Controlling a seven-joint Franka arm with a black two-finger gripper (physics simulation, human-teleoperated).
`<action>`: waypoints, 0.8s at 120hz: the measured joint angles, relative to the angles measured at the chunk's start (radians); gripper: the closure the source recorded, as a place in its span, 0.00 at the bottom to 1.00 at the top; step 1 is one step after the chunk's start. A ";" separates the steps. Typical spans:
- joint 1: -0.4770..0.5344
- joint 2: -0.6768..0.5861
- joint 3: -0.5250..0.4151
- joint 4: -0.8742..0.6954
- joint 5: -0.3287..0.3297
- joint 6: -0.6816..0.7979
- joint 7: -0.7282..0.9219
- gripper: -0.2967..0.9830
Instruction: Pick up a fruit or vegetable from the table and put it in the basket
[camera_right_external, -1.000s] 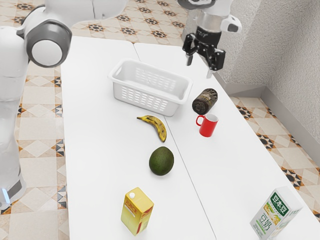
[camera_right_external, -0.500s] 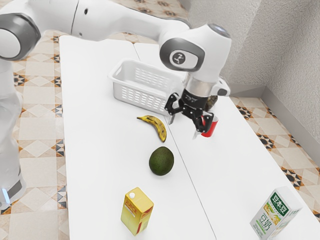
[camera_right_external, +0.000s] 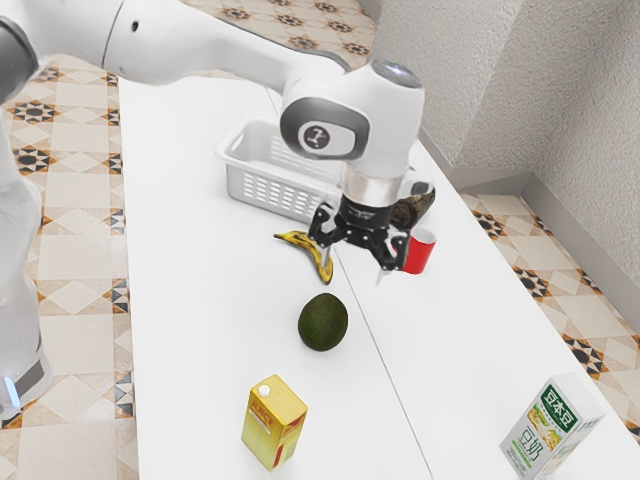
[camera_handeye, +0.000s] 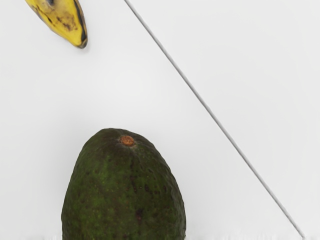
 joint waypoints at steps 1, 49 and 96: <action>-0.001 -0.002 -0.001 -0.002 0.000 0.001 -0.002 0.23; 0.006 -0.062 -0.011 -0.102 0.024 0.031 -0.054 0.23; 0.005 -0.053 -0.011 -0.181 0.020 0.112 -0.068 0.23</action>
